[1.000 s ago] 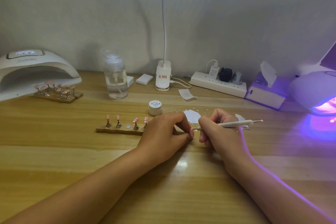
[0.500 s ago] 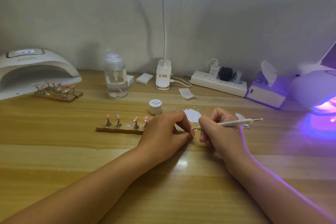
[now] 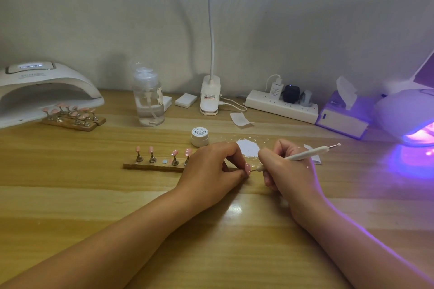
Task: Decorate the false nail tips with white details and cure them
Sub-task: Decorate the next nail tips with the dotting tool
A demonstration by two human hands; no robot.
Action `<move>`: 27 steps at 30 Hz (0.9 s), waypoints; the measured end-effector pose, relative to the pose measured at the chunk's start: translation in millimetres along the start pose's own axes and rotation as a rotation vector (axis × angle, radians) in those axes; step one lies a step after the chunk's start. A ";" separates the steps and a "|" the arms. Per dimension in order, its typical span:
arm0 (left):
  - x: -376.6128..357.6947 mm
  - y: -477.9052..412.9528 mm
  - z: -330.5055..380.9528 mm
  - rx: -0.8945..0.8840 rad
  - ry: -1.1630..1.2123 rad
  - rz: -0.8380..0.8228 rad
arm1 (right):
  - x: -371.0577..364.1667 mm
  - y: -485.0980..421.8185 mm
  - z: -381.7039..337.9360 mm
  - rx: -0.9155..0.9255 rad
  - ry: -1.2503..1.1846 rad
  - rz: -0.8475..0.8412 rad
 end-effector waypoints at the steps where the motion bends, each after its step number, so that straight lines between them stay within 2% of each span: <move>1: 0.1 0.0 0.0 0.001 0.001 0.001 | -0.4 -0.1 0.5 0.005 0.004 0.003; 27: 1.3 0.7 1.0 0.000 -0.016 -0.004 | -0.6 -1.4 3.4 0.034 0.025 0.005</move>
Point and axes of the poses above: each hand's wrist, its own y-axis away from the middle knuckle, its own x-axis out of the back of the hand, z = x × y, the point moved 1 cm from there along -y, towards the middle knuckle, and after that the axes turned 7 degrees about z, right-handed, at the moved point
